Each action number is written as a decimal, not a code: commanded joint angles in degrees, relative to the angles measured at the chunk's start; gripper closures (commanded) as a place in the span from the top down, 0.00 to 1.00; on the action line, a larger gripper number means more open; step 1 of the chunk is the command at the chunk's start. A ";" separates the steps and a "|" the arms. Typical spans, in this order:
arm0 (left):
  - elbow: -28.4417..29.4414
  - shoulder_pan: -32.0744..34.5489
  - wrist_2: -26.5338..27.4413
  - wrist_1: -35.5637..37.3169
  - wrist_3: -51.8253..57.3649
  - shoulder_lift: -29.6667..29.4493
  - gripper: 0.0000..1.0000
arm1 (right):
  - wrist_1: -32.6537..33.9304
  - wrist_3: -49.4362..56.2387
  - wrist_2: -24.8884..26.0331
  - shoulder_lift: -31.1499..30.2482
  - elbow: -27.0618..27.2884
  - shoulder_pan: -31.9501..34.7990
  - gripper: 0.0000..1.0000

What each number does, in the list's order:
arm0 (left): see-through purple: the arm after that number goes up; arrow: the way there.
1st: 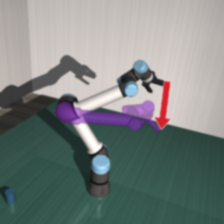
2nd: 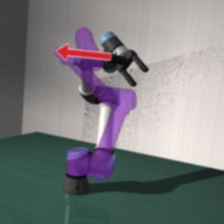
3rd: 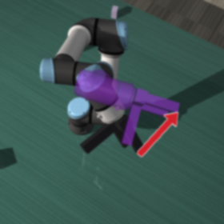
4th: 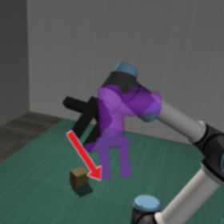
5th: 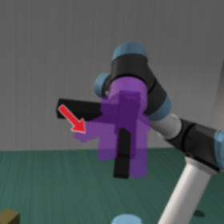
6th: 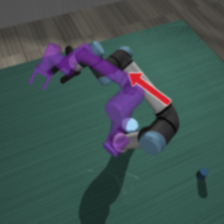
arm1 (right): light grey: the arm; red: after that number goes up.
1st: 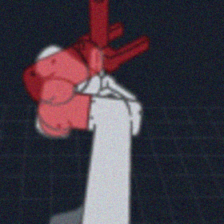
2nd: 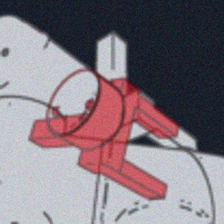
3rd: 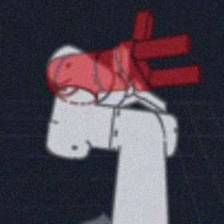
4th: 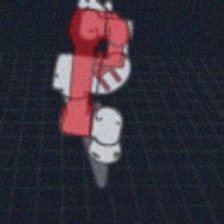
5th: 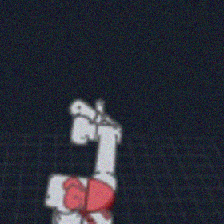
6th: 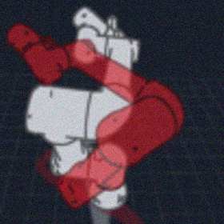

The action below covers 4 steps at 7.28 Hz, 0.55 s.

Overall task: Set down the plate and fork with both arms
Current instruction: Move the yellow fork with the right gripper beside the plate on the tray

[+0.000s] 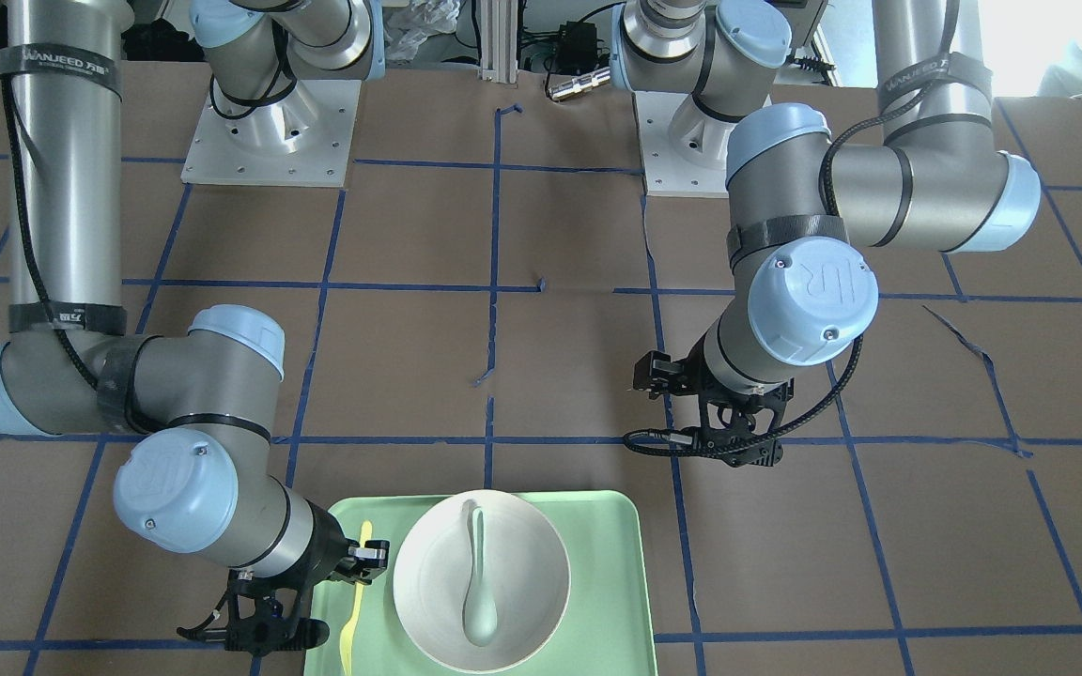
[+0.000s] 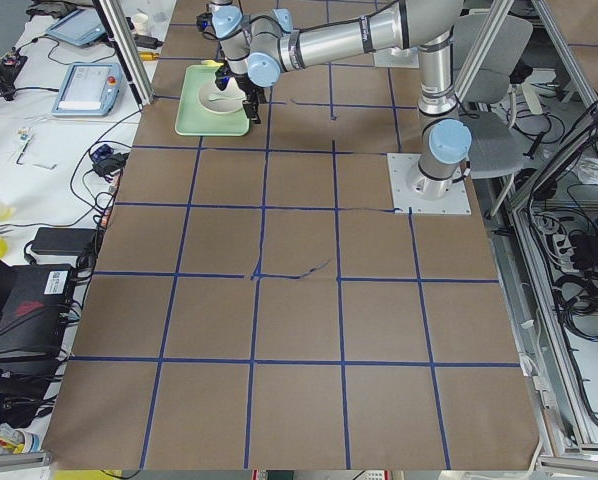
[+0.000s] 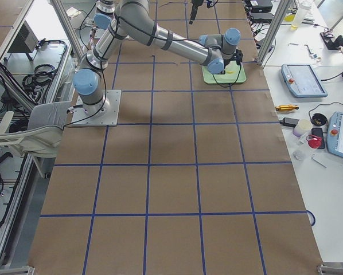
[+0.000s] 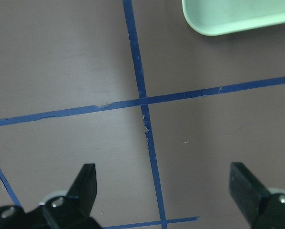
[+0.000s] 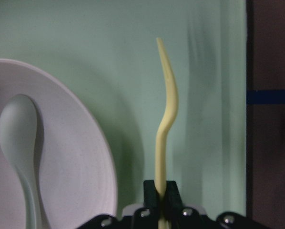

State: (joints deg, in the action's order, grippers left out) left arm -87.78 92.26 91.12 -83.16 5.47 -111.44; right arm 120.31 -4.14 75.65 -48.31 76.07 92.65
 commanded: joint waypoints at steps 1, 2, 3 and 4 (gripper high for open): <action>-1.17 0.02 0.02 0.37 -0.02 0.34 1.00 | 1.59 -0.25 -1.03 1.47 -0.22 -0.28 0.00; -1.17 0.02 -0.07 0.63 -0.45 0.43 1.00 | 1.85 0.27 -0.86 1.55 -0.31 -0.28 0.04; -1.34 0.02 0.02 1.15 -0.81 0.34 1.00 | 1.94 2.88 0.10 1.55 -0.14 -0.28 0.39; -1.35 0.02 0.19 1.16 -0.72 0.43 1.00 | 1.60 5.34 0.37 0.86 0.56 -0.28 0.99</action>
State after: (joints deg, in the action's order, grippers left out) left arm -89.04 92.28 91.16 -82.21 4.84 -111.07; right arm 122.08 -1.60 75.49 -46.97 76.06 92.38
